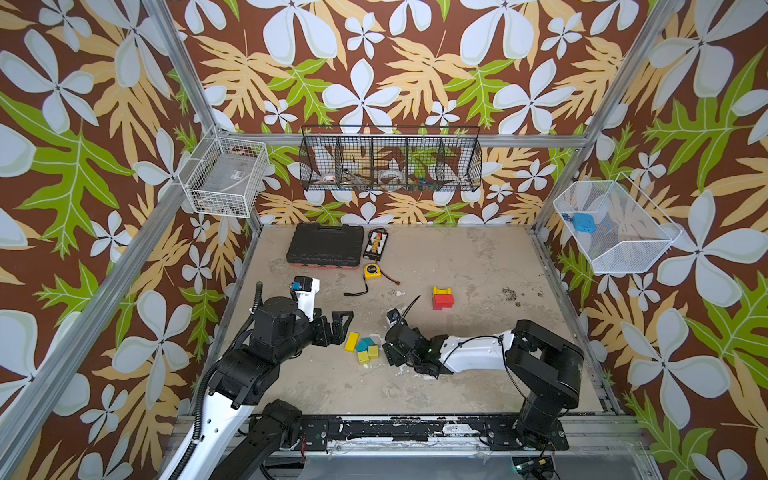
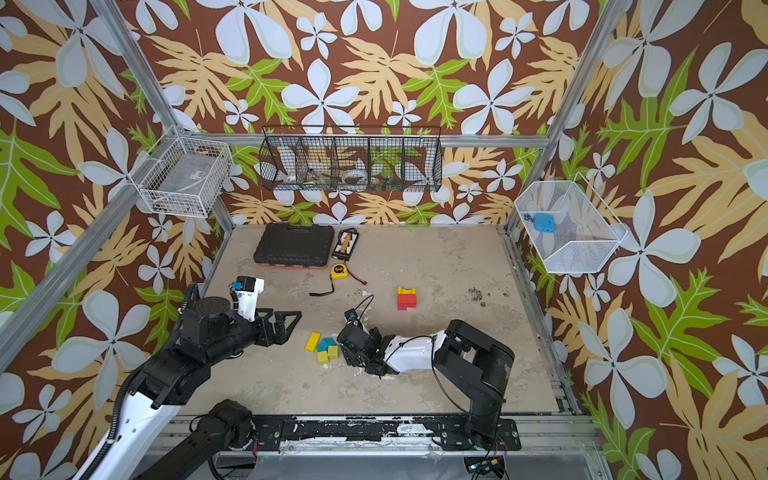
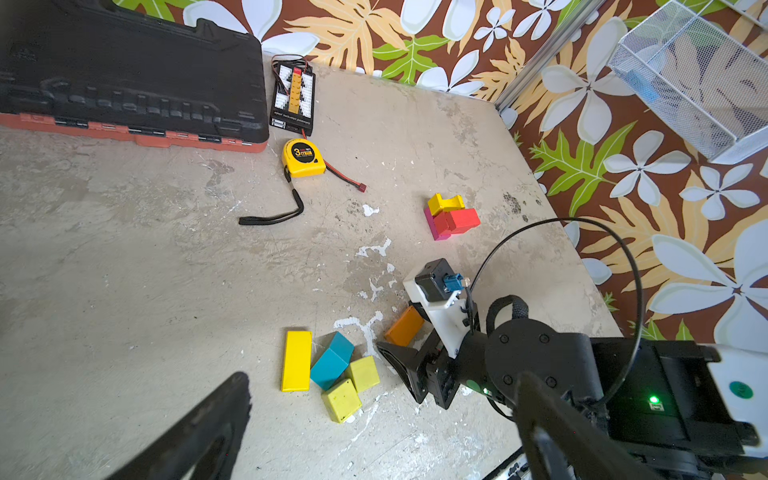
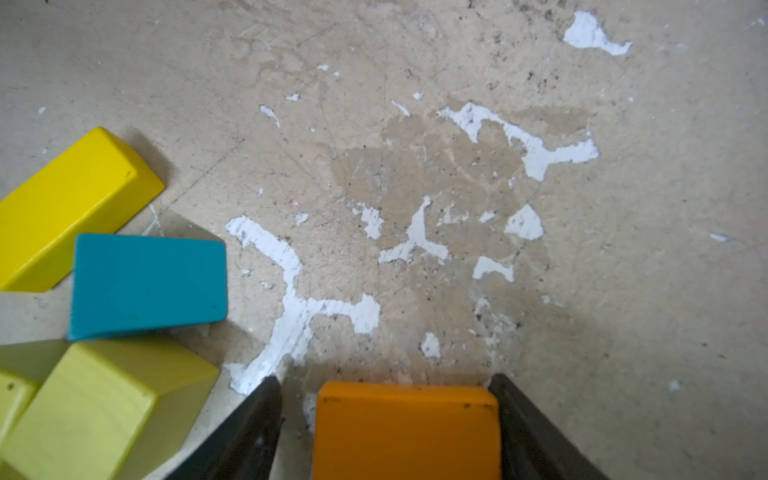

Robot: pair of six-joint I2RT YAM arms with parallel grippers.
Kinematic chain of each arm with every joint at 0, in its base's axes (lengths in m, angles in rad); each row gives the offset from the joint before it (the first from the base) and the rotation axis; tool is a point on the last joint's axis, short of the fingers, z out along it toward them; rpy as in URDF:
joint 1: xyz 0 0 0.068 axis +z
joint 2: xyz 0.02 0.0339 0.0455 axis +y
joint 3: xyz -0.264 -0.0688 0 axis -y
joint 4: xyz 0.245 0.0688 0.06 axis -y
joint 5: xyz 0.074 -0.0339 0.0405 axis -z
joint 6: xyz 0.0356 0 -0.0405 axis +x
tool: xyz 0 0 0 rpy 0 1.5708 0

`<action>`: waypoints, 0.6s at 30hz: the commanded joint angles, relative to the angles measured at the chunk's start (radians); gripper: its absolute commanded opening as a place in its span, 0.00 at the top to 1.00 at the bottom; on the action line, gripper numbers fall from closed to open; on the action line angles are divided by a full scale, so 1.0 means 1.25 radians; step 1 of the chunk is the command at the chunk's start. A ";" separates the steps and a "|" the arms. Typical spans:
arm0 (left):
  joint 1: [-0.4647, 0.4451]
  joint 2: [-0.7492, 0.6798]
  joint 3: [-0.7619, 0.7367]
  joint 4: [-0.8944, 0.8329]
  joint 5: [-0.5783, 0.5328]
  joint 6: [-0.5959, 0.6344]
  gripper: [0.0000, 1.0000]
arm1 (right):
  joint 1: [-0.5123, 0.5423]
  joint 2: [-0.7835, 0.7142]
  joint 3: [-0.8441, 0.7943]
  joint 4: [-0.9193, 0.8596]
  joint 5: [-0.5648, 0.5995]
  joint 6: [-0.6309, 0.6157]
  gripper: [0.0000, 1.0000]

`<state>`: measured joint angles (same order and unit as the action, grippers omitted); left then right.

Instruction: Build the wood block tower

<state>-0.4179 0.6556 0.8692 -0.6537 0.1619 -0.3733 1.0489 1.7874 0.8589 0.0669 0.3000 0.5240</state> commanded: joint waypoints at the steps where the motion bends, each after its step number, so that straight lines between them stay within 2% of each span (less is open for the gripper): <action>1: 0.001 0.000 -0.001 0.004 -0.002 -0.007 0.00 | 0.001 0.002 -0.001 -0.054 -0.002 0.022 0.26; 3: 0.001 -0.001 -0.001 0.004 -0.001 -0.007 0.00 | 0.001 0.005 0.002 -0.063 0.002 0.028 0.29; 12: 0.001 -0.002 -0.001 0.003 -0.001 -0.007 0.00 | 0.008 -0.010 -0.001 -0.095 0.020 0.051 0.31; 18: 0.001 -0.002 -0.001 0.004 -0.001 -0.007 0.00 | 0.011 -0.002 0.010 -0.107 0.024 0.053 0.38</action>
<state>-0.4179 0.6533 0.8692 -0.6540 0.1619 -0.3737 1.0618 1.7767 0.8669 0.0067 0.3321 0.5835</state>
